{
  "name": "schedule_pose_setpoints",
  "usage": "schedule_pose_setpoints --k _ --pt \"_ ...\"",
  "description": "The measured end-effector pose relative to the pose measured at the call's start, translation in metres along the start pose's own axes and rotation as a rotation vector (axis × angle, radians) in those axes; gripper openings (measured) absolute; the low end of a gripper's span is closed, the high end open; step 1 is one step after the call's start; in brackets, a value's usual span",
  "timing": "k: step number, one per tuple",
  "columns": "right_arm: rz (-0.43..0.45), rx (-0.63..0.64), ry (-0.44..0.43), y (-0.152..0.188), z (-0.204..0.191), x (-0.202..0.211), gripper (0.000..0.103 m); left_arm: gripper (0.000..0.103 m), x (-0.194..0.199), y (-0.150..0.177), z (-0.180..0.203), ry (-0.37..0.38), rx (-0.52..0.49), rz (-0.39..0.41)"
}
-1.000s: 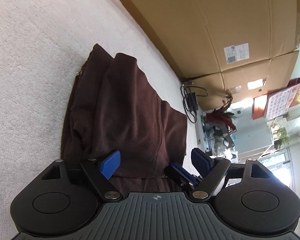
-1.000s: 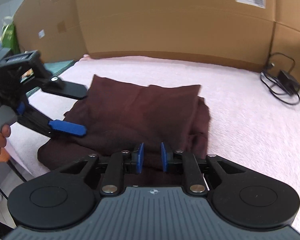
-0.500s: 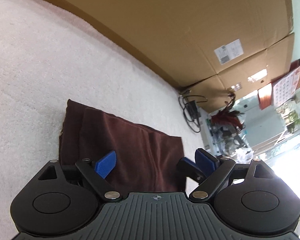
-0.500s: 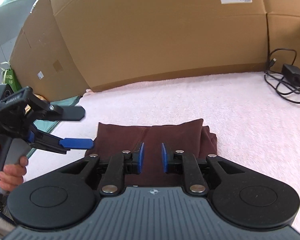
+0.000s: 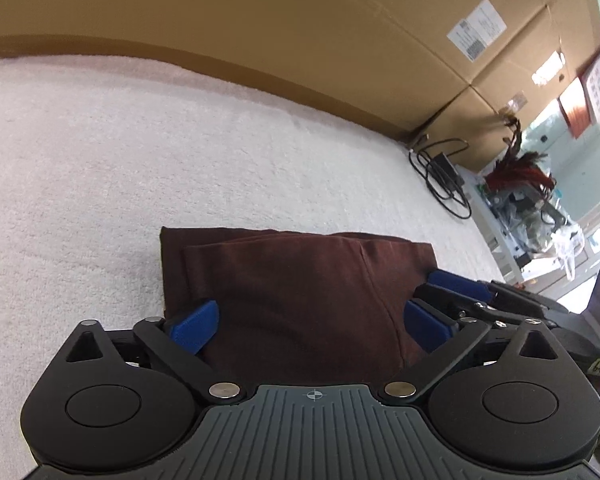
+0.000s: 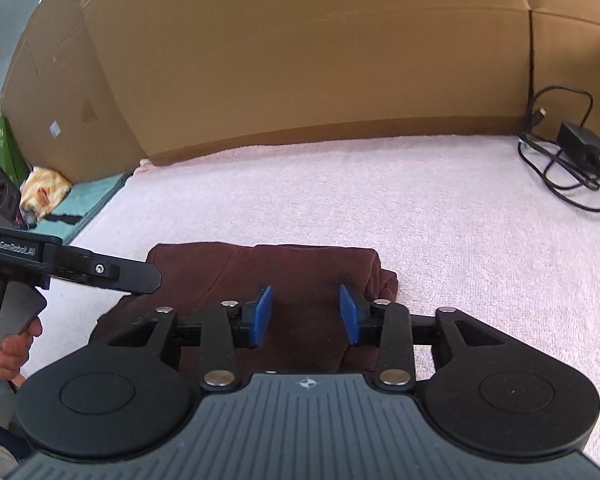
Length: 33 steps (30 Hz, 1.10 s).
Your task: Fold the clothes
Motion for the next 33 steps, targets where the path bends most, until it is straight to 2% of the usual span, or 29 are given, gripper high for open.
schedule_pose_setpoints --k 1,4,10,12,14,15,16,17,19,24,30,33 --pt "0.0 0.012 0.0 0.0 -0.002 -0.002 0.054 0.103 -0.002 0.001 0.003 -0.018 -0.026 -0.007" --pt "-0.002 0.049 0.004 0.001 -0.009 -0.009 0.061 0.103 -0.003 0.002 0.006 -0.038 -0.055 -0.005" --pt "0.001 0.115 0.013 0.003 -0.013 -0.008 0.063 0.103 0.003 0.004 0.005 -0.049 -0.048 0.018" --pt "0.001 0.133 0.022 0.003 -0.013 -0.006 0.063 0.103 0.006 0.003 0.003 -0.099 -0.059 0.016" --pt "0.0 0.134 0.032 0.002 -0.012 -0.005 0.065 0.103 0.007 0.005 -0.007 -0.21 -0.068 -0.001" --pt "-0.001 0.133 0.044 0.002 -0.011 -0.004 0.069 0.103 0.01 0.005 -0.012 -0.218 -0.043 0.0" --pt "0.003 0.131 0.065 0.001 -0.009 -0.002 0.079 0.103 0.015 0.005 -0.016 -0.213 -0.01 0.007" --pt "0.011 0.126 0.099 0.0 -0.007 0.001 0.08 0.103 0.021 0.003 -0.017 -0.214 0.003 0.025" --pt "0.04 0.109 0.097 -0.006 -0.006 0.007 0.08 0.103 0.031 -0.004 -0.016 -0.221 0.0 0.067" --pt "0.091 0.164 0.098 -0.022 -0.021 0.004 0.08 0.103 0.023 -0.019 0.013 -0.206 -0.148 0.078" --pt "0.002 0.218 0.142 -0.011 -0.023 -0.021 0.078 0.103 -0.01 -0.005 0.014 -0.26 -0.203 -0.016" --pt "-0.033 0.232 0.173 -0.002 -0.012 -0.024 0.079 0.103 -0.015 0.0 0.0 -0.244 -0.152 -0.024"
Point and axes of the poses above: each gripper's, at about its wrist camera, not at the fingertips, and x roughly against the way its jaws point, z to its right, y to its underside, the point moved 6 cm from there along -x, roughly the way its jaws point, and after that the axes turned 6 degrees about z, right-handed, at the moved point
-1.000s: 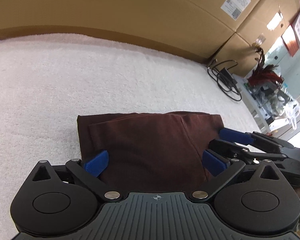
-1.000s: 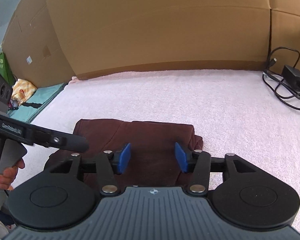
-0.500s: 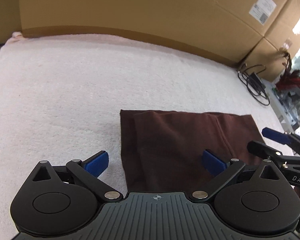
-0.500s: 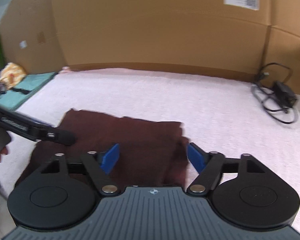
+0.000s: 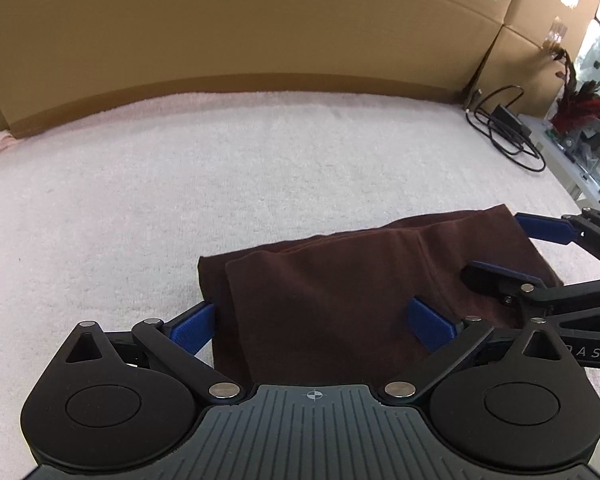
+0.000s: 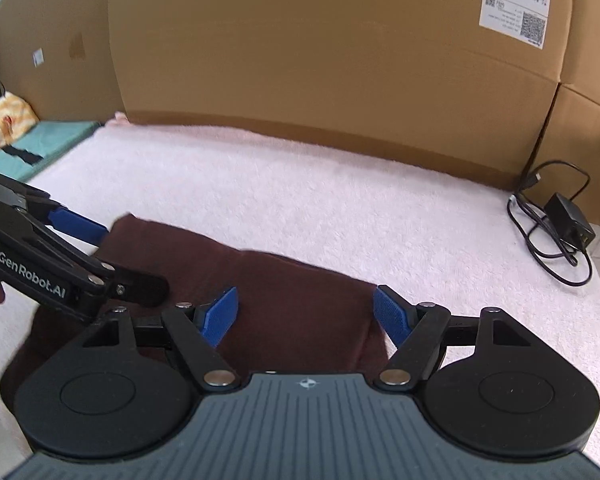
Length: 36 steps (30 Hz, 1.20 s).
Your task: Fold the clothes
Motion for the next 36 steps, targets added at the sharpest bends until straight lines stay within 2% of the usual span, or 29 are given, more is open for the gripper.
schedule_pose_setpoints --k 2,4,6,9,11,14,20,24,27,29,36 --pt "-0.01 -0.052 0.003 0.003 0.011 0.001 0.08 0.103 0.0 0.003 -0.012 0.027 0.084 -0.02" --pt "0.004 -0.126 -0.003 0.0 0.023 0.011 0.081 0.103 0.013 -0.002 -0.023 0.055 0.151 0.009" --pt "0.031 -0.214 -0.047 -0.003 0.038 0.026 0.082 0.103 0.029 -0.005 -0.033 0.125 0.208 0.048" --pt "0.024 -0.376 -0.17 0.002 0.061 0.043 0.085 0.103 0.046 0.0 -0.045 0.275 0.313 0.057" --pt "-0.006 -0.481 -0.251 0.012 0.074 0.049 0.085 0.103 0.05 0.008 -0.047 0.304 0.329 0.049" --pt "-0.056 -0.582 -0.293 0.033 0.088 0.05 0.085 0.103 0.05 0.025 -0.046 0.339 0.354 0.015" --pt "-0.147 -0.687 -0.365 0.058 0.091 0.042 0.085 0.103 0.045 0.051 -0.045 0.396 0.444 -0.033" --pt "-0.136 -0.747 -0.414 0.061 0.091 0.04 0.087 0.103 0.042 0.054 -0.049 0.458 0.531 -0.017" --pt "-0.129 -0.81 -0.457 0.063 0.094 0.037 0.087 0.103 0.039 0.055 -0.05 0.486 0.556 0.004" --pt "-0.121 -0.825 -0.48 0.065 0.094 0.035 0.087 0.103 0.041 0.055 -0.048 0.472 0.519 0.002" --pt "-0.137 -0.75 -0.489 0.065 0.086 0.041 0.085 0.102 0.055 0.062 -0.046 0.413 0.399 -0.039"
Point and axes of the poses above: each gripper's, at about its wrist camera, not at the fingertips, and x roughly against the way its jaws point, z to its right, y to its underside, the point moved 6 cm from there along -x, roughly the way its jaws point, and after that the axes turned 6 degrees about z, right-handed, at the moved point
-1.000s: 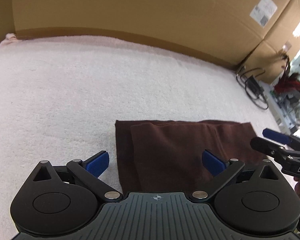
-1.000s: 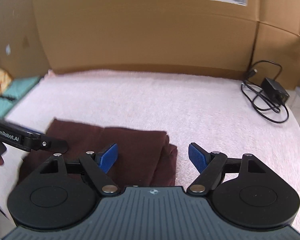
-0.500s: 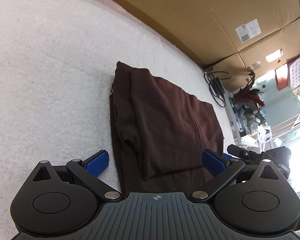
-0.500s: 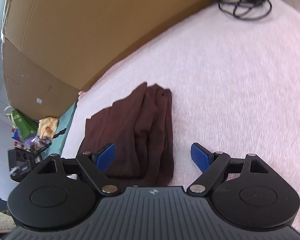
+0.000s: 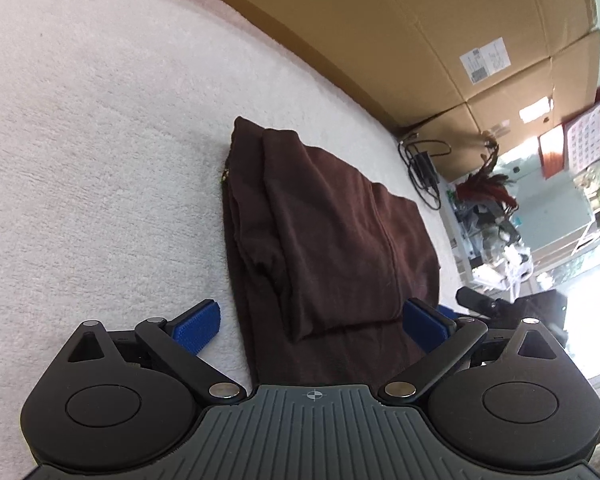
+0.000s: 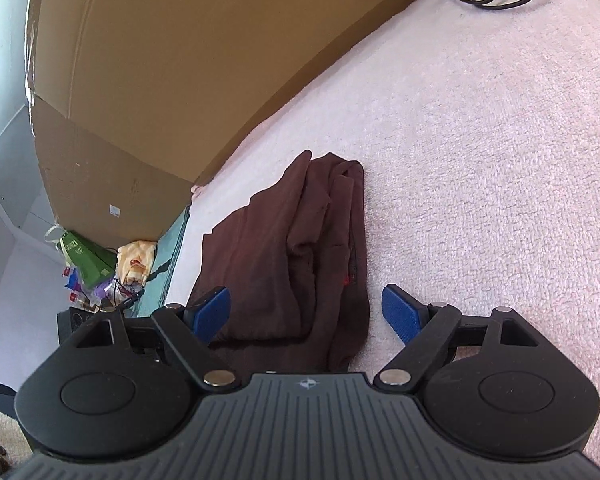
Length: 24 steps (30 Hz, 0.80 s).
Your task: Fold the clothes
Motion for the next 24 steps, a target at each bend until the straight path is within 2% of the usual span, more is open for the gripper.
schedule_pose_setpoints --k 12,19,24 --pt "0.008 0.007 -0.033 -0.006 -0.006 -0.015 0.09 0.103 -0.031 -0.014 0.004 0.106 0.071 0.033" --pt "0.081 -0.009 -0.014 -0.007 -0.009 -0.024 0.091 0.103 -0.037 -0.02 0.001 0.112 0.145 0.057" --pt "0.125 0.003 0.052 -0.008 -0.017 -0.034 0.091 0.103 -0.043 -0.02 0.01 0.092 0.102 0.037"
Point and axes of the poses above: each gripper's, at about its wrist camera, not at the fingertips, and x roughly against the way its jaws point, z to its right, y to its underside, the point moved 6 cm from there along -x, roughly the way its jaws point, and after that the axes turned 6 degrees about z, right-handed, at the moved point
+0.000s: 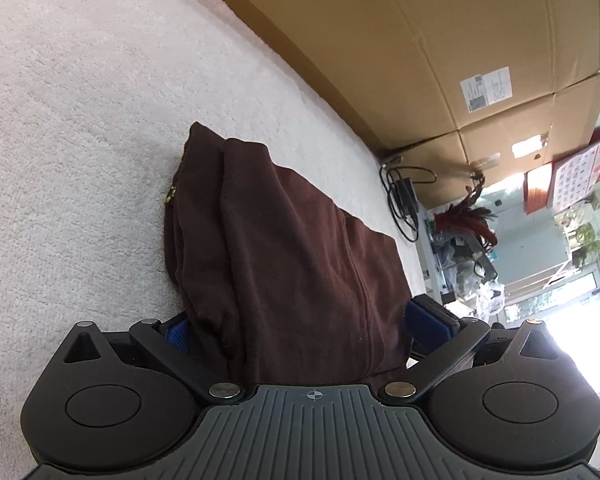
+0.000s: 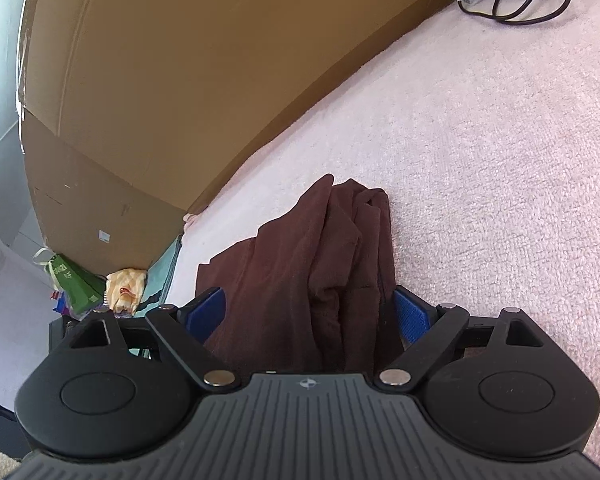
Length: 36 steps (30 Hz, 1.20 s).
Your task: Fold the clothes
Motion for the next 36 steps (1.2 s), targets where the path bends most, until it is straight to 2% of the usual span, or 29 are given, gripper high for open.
schedule_pose_setpoints --k 4,9,12,15,17,18,19,21,25,31,36 --pt "-0.03 0.1 0.045 0.008 -0.01 0.001 0.091 0.099 0.005 0.009 0.002 -0.008 -0.075 -0.042" --pt "-0.039 0.061 0.039 0.012 -0.007 0.008 0.091 0.099 -0.004 -0.007 0.0 -0.009 -0.006 -0.042" --pt "-0.019 0.056 0.057 0.005 -0.011 -0.005 0.091 0.1 -0.015 -0.017 0.007 -0.033 -0.058 -0.046" --pt "-0.006 0.1 0.086 0.006 -0.016 -0.01 0.089 0.099 -0.016 -0.014 0.014 -0.068 -0.117 -0.041" --pt "0.0 0.127 0.111 0.008 -0.016 -0.009 0.079 0.088 -0.013 -0.01 0.013 -0.113 -0.142 -0.03" --pt "0.007 0.124 0.131 0.009 -0.013 -0.006 0.066 0.061 -0.01 -0.009 0.011 -0.144 -0.144 -0.023" --pt "0.011 0.115 0.144 0.009 -0.01 -0.004 0.057 0.045 -0.007 -0.008 0.009 -0.176 -0.147 -0.017" --pt "0.007 0.102 0.148 0.01 -0.007 -0.002 0.052 0.04 -0.005 -0.009 0.008 -0.188 -0.14 -0.019" --pt "-0.018 0.124 0.132 0.012 -0.017 -0.007 0.033 0.027 -0.002 -0.011 0.011 -0.201 -0.134 -0.022" --pt "-0.007 0.173 0.087 0.0 -0.039 0.005 0.03 0.026 0.01 -0.028 0.037 -0.182 -0.191 0.011" --pt "0.044 0.227 0.055 -0.039 -0.058 -0.002 0.03 0.027 -0.004 -0.075 0.057 -0.163 -0.224 0.075"
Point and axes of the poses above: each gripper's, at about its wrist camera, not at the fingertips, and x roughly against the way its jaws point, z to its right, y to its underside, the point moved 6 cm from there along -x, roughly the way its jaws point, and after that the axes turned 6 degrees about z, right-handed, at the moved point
